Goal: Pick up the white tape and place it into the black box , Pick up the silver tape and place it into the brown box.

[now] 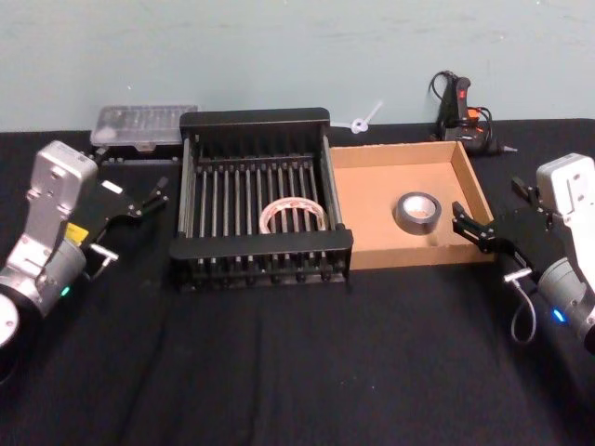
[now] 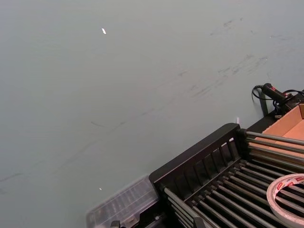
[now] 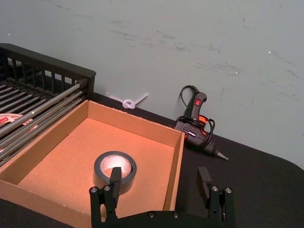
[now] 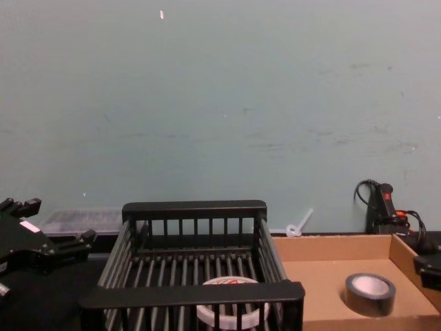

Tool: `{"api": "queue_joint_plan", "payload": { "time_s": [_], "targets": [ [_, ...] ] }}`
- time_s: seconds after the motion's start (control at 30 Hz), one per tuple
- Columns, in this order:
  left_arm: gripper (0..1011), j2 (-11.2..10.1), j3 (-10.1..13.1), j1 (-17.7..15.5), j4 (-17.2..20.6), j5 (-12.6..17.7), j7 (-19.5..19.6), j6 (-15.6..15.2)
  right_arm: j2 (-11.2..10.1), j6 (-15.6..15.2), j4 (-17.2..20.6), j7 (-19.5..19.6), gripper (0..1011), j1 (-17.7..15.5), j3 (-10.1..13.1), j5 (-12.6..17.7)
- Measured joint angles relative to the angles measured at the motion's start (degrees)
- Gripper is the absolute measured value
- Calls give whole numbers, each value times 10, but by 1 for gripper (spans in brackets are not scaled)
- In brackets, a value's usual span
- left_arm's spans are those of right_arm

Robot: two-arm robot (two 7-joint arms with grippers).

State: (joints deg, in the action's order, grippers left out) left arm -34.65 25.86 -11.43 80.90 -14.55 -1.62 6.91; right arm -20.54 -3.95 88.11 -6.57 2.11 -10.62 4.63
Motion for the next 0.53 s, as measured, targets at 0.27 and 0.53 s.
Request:
{"api": "queue_joint_plan", "payload": {
  "time_s": [0.27,0.53],
  "targets": [
    [1001,0,0,0,0,0,0,0,0,0,0,0,1002,0,0,0],
    [1002,0,0,0,0,0,0,0,0,0,0,0,1002,0,0,0]
  ]
}}
